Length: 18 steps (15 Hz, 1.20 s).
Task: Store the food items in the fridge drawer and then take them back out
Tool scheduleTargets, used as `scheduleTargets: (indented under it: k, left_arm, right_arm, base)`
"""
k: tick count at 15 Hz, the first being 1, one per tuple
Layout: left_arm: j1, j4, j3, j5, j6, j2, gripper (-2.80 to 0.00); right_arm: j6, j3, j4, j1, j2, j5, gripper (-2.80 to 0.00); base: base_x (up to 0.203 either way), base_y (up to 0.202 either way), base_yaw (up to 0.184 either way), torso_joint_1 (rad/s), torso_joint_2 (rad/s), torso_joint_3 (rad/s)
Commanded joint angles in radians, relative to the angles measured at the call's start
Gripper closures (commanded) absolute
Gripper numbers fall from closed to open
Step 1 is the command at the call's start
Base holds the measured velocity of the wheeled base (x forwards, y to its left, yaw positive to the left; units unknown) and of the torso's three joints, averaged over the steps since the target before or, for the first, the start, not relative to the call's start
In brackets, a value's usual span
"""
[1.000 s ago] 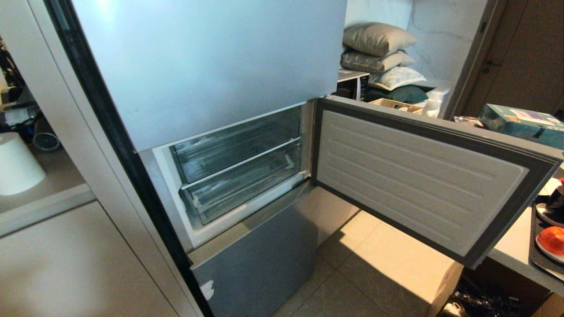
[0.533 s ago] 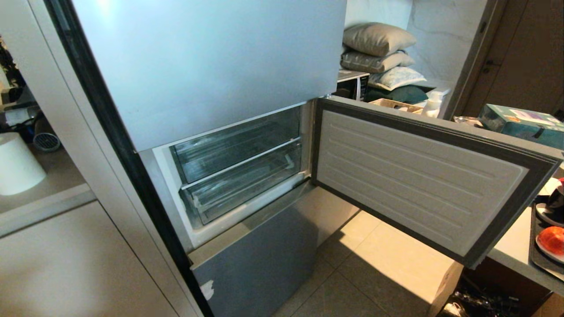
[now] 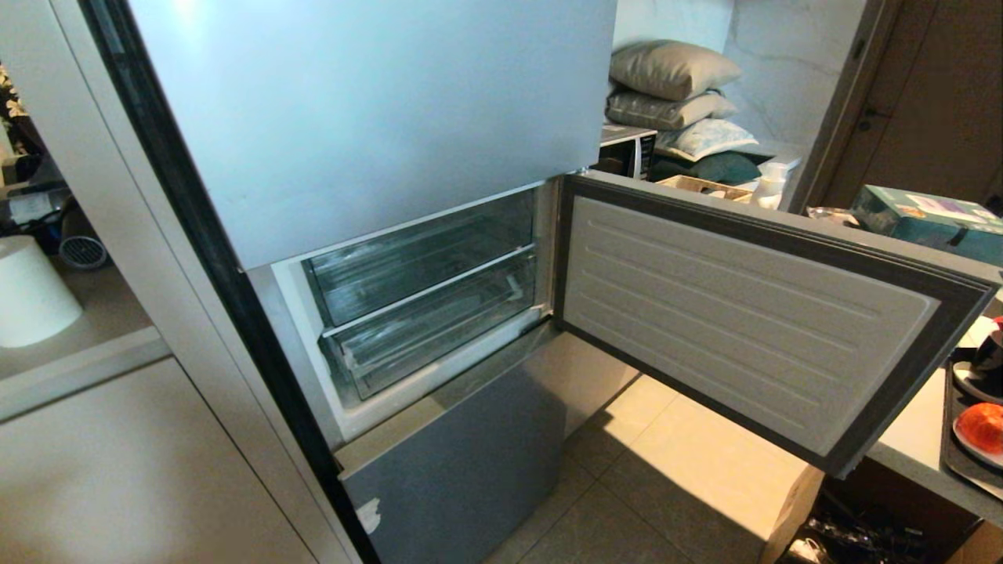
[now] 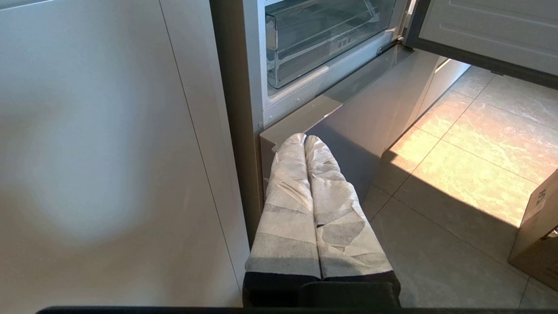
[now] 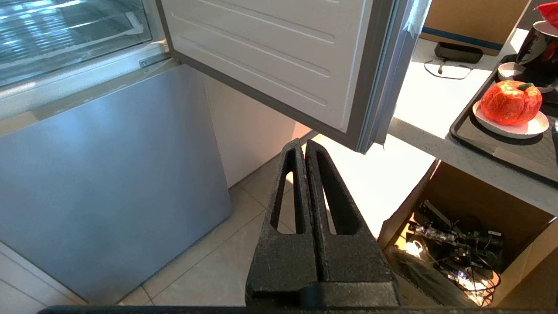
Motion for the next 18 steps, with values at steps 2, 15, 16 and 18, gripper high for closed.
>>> scheduleTargets:
  k: [2, 15, 16, 18]
  left_arm:
    - [0.000, 0.000, 0.000, 0.000, 0.000, -0.002, 0.00]
    - [0.000, 0.000, 0.000, 0.000, 0.000, -0.002, 0.00]
    - [0.000, 0.000, 0.000, 0.000, 0.000, -0.002, 0.00]
    - [0.000, 0.000, 0.000, 0.000, 0.000, -0.002, 0.00]
  right_arm:
    - [0.002, 0.000, 0.001, 0.000, -0.001, 0.000, 0.00]
    - [0.004, 0.000, 0.001, 0.000, -0.001, 0.000, 0.00]
    - [0.004, 0.000, 0.001, 0.000, -0.001, -0.001, 0.00]
    - [0.004, 0.000, 0.001, 0.000, -0.001, 0.000, 0.00]
  base:
    - [0.000, 0.000, 0.000, 0.000, 0.00, 0.000]
    - [0.001, -0.006, 0.154, 0.003, 0.00, 0.003]
    - [0.002, -0.005, 0.181, 0.000, 0.00, 0.005]
    - [0.001, -0.008, 0.175, 0.004, 0.00, -0.003]
